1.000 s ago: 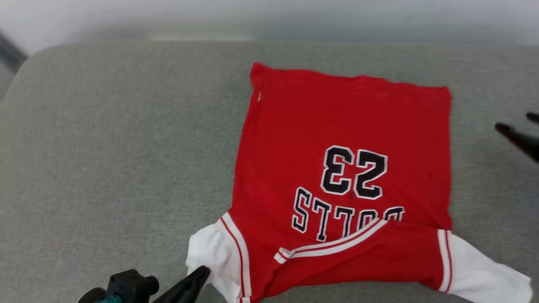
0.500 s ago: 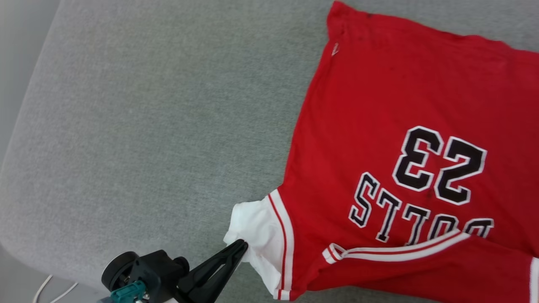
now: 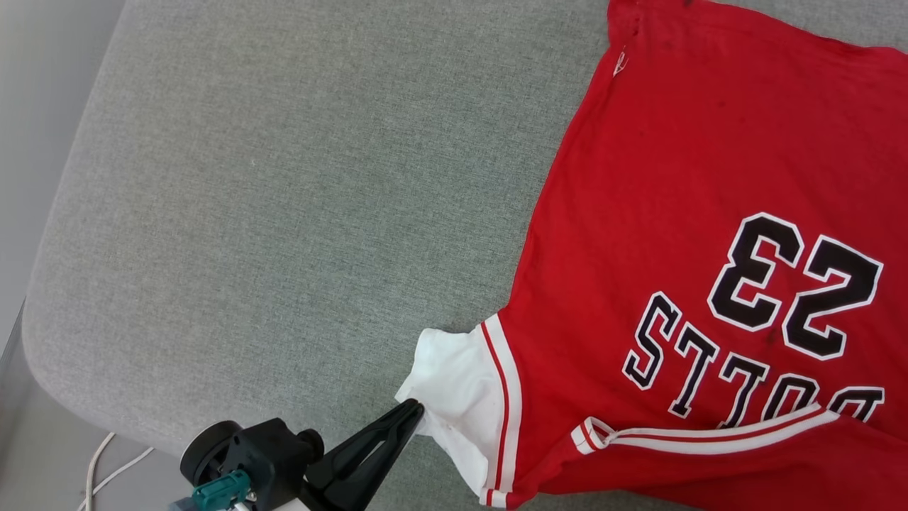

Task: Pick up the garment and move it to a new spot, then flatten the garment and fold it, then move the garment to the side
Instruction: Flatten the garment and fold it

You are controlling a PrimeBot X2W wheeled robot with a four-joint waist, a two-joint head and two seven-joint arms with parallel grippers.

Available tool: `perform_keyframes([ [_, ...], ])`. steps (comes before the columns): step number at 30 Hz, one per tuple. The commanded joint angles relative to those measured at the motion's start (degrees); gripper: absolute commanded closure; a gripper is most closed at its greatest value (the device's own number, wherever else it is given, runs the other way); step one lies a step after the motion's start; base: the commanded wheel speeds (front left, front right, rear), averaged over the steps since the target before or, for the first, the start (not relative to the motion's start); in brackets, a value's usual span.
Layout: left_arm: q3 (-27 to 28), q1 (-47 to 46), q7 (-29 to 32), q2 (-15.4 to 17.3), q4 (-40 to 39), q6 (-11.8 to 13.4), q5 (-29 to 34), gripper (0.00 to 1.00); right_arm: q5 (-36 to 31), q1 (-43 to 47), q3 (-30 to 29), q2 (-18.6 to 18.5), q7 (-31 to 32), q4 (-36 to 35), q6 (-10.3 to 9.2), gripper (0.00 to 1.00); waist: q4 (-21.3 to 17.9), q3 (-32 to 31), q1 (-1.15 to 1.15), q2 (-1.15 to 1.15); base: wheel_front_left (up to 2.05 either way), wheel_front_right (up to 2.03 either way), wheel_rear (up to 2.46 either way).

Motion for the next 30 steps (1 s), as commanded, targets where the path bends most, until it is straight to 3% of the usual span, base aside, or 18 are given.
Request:
perform_keyframes([
  [1,0.1,-0.7,-0.3,-0.1,0.3,-0.2,-0.2,1.0,-0.5,5.0,0.7,2.3,2.4,1.1,0.16,0.0,-0.3,-0.3,0.0,0.0,0.0,0.0,0.0],
  [2,0.2,-0.8,-0.3,-0.1,0.4,-0.2,-0.2,1.0,-0.8,5.5,0.4,2.5,2.7,0.6,0.16,0.55,-0.4,-0.4,0.0,0.0,0.0,0.0,0.0],
  [3,0.2,-0.9,-0.4,-0.1,0.4,-0.2,-0.2,1.0,-1.0,5.8,0.0,2.6,3.0,0.2,0.16,0.89,-0.6,-0.6,0.0,0.0,0.0,0.0,0.0],
  [4,0.2,-1.0,-0.4,-0.1,0.5,-0.2,-0.2,1.0,-1.3,6.2,-0.4,2.7,3.2,-0.2,0.16,1.0,-0.7,-0.8,0.0,0.0,0.0,0.0,0.0],
  [13,0.9,-0.3,-1.0,-0.1,1.4,0.8,-0.8,1.0,-1.6,11.6,-3.4,4.9,3.1,-1.8,0.14,1.0,-3.4,-4.9,0.0,0.0,0.0,0.0,0.0],
  [20,1.7,1.6,-1.0,0.5,2.4,2.0,-2.4,1.0,0.5,19.4,-4.0,6.0,2.0,-4.0,0.07,1.0,-8.0,-11.3,0.0,0.0,0.0,0.0,0.0],
  [30,3.4,5.0,-2.8,1.0,4.6,3.8,-4.6,1.0,5.5,32.9,-3.8,4.7,0.4,-11.2,0.07,1.0,-13.9,-18.3,0.0,0.0,0.0,0.0,0.0],
])
